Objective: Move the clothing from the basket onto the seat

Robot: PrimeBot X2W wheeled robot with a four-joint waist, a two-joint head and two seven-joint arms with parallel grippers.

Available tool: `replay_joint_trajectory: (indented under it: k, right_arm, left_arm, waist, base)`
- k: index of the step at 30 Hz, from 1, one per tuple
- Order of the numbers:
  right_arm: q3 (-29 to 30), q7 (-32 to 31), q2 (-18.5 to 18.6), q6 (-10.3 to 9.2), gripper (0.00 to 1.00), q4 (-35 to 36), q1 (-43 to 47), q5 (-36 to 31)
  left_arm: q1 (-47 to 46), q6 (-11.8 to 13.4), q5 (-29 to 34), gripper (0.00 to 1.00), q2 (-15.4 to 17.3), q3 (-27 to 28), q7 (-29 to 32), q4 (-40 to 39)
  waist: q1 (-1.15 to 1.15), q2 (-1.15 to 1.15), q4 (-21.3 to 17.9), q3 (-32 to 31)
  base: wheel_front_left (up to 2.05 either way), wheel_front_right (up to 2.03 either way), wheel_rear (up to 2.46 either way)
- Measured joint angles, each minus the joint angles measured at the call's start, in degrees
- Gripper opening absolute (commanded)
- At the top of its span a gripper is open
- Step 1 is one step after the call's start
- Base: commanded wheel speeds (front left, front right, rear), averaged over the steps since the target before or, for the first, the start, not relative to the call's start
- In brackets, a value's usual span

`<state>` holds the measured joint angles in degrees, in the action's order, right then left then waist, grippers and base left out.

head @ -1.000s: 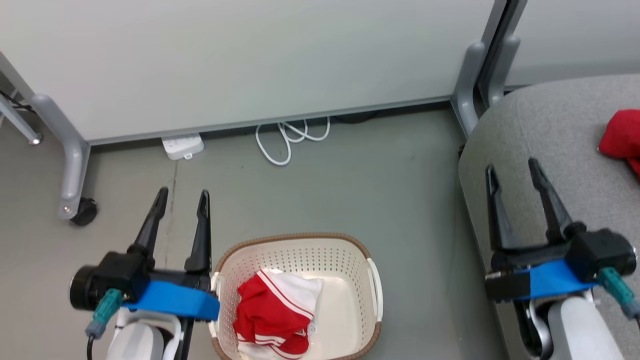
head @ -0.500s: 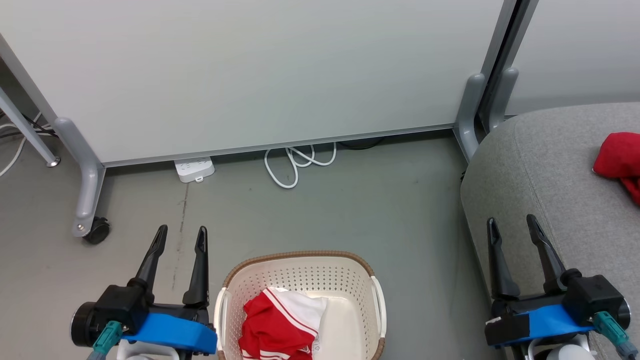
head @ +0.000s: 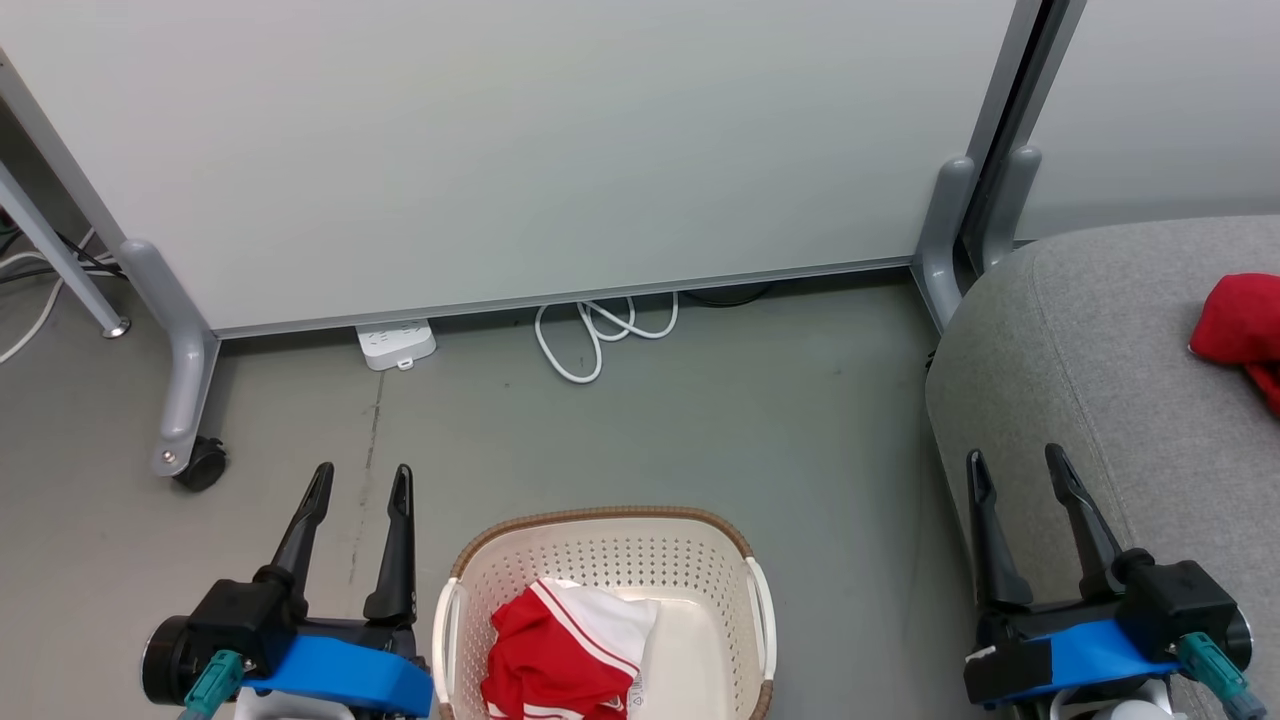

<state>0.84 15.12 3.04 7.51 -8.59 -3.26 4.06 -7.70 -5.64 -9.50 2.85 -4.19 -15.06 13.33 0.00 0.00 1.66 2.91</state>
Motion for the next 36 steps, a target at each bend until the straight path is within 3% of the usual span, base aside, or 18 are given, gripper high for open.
replay_joint_trajectory:
  k: [8,18,36]
  right_arm:
    - [-0.9,0.0,0.0,0.00,1.00,-0.1,-0.3,0.7]
    - [-1.4,0.0,-0.1,0.00,1.00,0.7,-3.5,1.1]
    - [-1.6,0.0,-0.1,0.00,1.00,4.7,-14.7,1.1]
  left_arm:
    - [-1.1,-0.1,0.6,1.00,0.0,-0.6,0.0,0.9]
    - [-9.2,-1.5,3.1,1.00,0.5,-4.0,0.0,6.6]
    - [-29.1,-1.8,3.4,1.00,5.3,-21.2,0.0,24.3]
  waist:
    - [0.00,0.00,-0.3,1.1]
    - [0.01,0.00,-2.0,5.3]
    - [0.02,0.00,-7.0,22.0]
  base:
    - [0.00,0.00,0.00]
    - [0.00,0.00,0.00]
    - [0.00,0.00,0.00]
